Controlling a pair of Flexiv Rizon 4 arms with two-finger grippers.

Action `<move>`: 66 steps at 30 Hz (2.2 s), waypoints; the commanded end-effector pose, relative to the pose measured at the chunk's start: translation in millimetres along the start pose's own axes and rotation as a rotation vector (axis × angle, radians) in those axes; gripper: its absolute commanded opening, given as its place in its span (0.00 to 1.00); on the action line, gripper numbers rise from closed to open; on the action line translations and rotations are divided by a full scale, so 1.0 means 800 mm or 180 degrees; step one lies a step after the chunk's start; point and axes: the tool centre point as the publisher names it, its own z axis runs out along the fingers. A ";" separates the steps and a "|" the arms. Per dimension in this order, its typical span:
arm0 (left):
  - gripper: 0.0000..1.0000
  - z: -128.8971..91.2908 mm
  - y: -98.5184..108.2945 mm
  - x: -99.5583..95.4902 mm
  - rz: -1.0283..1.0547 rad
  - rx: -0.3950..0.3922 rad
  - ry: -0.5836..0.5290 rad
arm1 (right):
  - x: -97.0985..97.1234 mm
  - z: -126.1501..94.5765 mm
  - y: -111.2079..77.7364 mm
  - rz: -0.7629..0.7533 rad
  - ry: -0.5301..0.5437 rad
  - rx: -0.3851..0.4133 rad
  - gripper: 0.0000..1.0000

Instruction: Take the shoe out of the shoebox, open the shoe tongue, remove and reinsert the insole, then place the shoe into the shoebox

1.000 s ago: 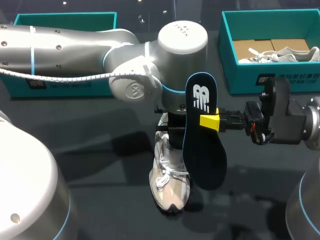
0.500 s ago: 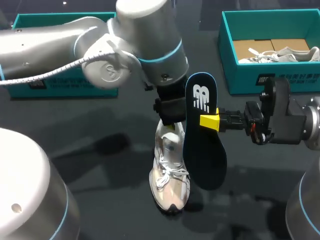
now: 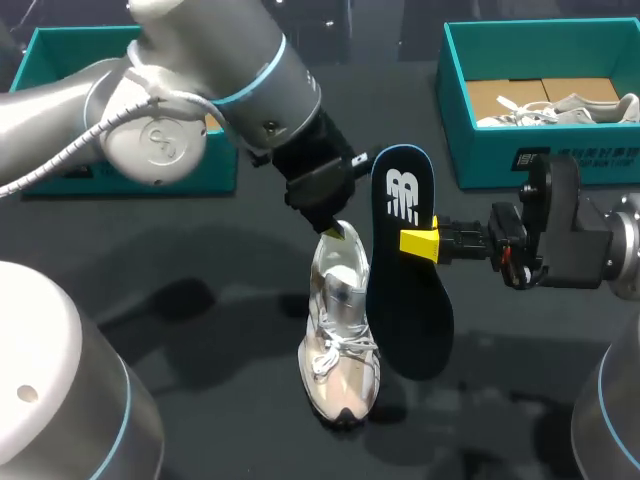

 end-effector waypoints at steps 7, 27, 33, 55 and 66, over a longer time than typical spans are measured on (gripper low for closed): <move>1.00 -0.021 0.001 -0.016 0.0001 0.0023 -0.1226 | 0.007 -0.002 -0.001 0.0000 -0.0030 -0.0003 0.00; 1.00 -0.042 0.018 -0.034 -0.0216 0.0164 -0.2352 | 0.007 -0.002 -0.001 0.0000 -0.0030 -0.0003 0.00; 1.00 -0.065 0.021 -0.041 -0.0094 0.0097 -0.2592 | 0.007 -0.002 -0.001 0.0000 -0.0030 -0.0003 0.00; 1.00 -0.100 0.025 -0.038 0.0397 -0.0202 -0.2958 | -0.093 -0.047 0.036 0.0915 0.0260 -0.0135 0.00; 1.00 -0.100 0.025 -0.038 0.0397 -0.0202 -0.2958 | -0.093 -0.047 0.036 0.0915 0.0260 -0.0135 0.00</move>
